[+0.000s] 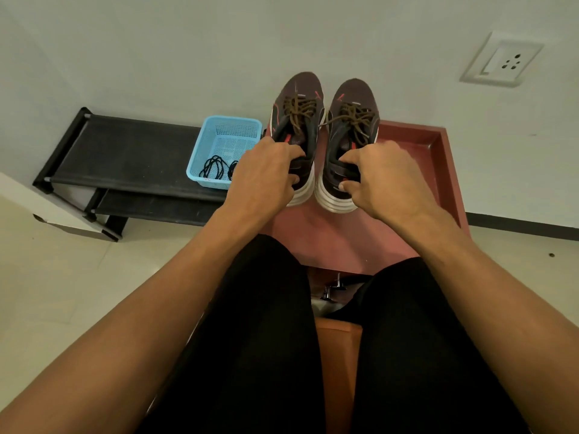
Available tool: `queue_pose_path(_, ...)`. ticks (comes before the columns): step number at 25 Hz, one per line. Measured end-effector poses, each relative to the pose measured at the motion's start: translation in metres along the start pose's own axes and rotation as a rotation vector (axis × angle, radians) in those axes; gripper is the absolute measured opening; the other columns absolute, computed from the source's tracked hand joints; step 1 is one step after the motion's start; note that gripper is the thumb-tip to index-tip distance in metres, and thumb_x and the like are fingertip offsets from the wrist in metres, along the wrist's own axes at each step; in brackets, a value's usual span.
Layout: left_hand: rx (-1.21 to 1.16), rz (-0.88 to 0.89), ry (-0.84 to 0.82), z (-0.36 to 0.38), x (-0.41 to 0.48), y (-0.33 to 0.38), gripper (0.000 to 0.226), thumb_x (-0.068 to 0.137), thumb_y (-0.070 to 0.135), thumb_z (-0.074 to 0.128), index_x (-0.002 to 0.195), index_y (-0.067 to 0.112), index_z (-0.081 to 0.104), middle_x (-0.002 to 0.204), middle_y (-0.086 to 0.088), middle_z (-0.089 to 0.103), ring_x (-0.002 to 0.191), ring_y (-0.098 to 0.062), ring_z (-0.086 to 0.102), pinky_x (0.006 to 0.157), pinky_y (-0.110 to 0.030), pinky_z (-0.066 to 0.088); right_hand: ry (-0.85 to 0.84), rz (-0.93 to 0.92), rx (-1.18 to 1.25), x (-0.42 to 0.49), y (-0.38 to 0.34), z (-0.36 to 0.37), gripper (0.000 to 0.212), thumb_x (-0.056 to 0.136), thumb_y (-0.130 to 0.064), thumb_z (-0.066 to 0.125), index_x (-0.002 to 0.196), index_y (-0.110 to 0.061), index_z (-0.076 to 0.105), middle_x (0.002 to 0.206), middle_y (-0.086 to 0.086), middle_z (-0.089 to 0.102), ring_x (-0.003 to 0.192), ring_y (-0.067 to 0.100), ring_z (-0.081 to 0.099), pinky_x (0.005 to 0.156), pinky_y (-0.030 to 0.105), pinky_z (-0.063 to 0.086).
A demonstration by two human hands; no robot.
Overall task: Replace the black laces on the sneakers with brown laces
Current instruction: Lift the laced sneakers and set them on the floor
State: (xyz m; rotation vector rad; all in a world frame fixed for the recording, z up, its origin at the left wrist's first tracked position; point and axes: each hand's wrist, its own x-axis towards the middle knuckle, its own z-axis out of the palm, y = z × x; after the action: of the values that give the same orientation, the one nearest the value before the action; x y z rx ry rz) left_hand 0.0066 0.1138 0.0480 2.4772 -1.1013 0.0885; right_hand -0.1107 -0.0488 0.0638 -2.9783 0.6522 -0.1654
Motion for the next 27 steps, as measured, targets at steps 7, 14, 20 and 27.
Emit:
queue_pose_path(7, 0.086, -0.011, 0.133, -0.086, -0.039, -0.017, 0.031, 0.093, 0.016, 0.074, 0.124, 0.022, 0.071, 0.112, -0.009, 0.065, 0.107, -0.028, 0.060, 0.091, -0.041, 0.051, 0.044, -0.122, 0.000, -0.015, -0.071, -0.058, 0.031, 0.092, -0.032, 0.079, 0.122, -0.027, 0.072, 0.102, 0.008, 0.072, 0.097, 0.033, 0.070, 0.086, 0.047, 0.061)
queue_pose_path(14, 0.153, -0.169, 0.071, -0.145, -0.157, -0.105, 0.033, 0.093, 0.020, 0.073, 0.125, 0.027, 0.069, 0.110, 0.006, 0.069, 0.105, -0.020, 0.054, 0.087, -0.045, 0.052, -0.048, -0.392, 0.130, -0.057, -0.201, -0.038, 0.017, 0.093, -0.035, 0.075, 0.108, -0.027, 0.072, 0.094, -0.001, 0.066, 0.092, 0.025, 0.066, 0.077, 0.039, 0.057)
queue_pose_path(20, 0.234, -0.432, -0.116, -0.151, -0.289, -0.182, 0.038, 0.073, 0.008, 0.086, 0.107, 0.023, 0.077, 0.090, 0.004, 0.073, 0.084, -0.030, 0.062, 0.059, -0.039, 0.052, -0.295, -0.629, 0.218, -0.093, -0.317, 0.038, 0.013, 0.096, -0.023, 0.072, 0.109, -0.024, 0.072, 0.095, 0.000, 0.064, 0.090, 0.022, 0.064, 0.071, 0.033, 0.051)
queue_pose_path(27, 0.176, -0.636, -0.196, -0.100, -0.307, -0.267, 0.039, 0.089, 0.008, 0.075, 0.126, 0.023, 0.073, 0.087, 0.004, 0.047, 0.088, -0.022, 0.049, 0.070, -0.040, 0.049, -0.555, -0.602, 0.303, -0.065, -0.376, 0.130, 0.018, 0.090, -0.016, 0.078, 0.108, -0.016, 0.076, 0.095, 0.004, 0.074, 0.089, 0.025, 0.072, 0.083, 0.040, 0.062)
